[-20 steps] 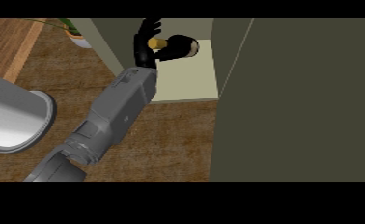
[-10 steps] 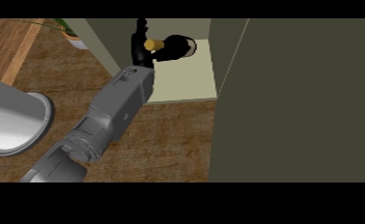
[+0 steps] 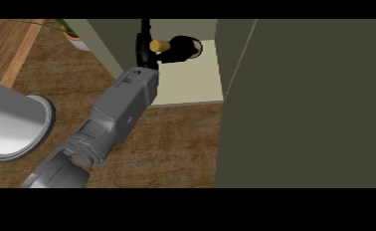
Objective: Pick up the wine, place it into the cabinet and close the cabinet
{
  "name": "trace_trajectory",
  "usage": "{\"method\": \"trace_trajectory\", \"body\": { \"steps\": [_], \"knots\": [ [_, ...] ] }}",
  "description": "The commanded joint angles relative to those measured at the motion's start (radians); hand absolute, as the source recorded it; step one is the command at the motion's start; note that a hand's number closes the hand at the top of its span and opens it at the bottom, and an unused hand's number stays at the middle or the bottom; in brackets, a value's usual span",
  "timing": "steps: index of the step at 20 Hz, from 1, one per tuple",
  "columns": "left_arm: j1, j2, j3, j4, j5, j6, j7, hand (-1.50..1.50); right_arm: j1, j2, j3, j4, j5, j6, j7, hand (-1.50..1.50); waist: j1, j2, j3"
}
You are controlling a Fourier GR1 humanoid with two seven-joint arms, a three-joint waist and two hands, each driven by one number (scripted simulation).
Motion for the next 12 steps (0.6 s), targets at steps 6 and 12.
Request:
{"method": "trace_trajectory", "body": {
  "steps": [6, 12],
  "knots": [
    [0.009, 0.047, 0.021, -0.061, -0.011, -0.155, -0.066, -1.50, 0.061, -0.008, 0.003, -0.172, -0.084, -0.003, 0.057, -1.50, 0.028, -0.012, 0.000],
    [0.033, -0.004, 0.043, -0.160, -0.006, -0.192, -0.115, -1.50, 0.003, -0.012, -0.041, -0.182, -0.089, -0.029, 0.119, -1.50, 0.057, -0.019, -0.001]
  ]
}}
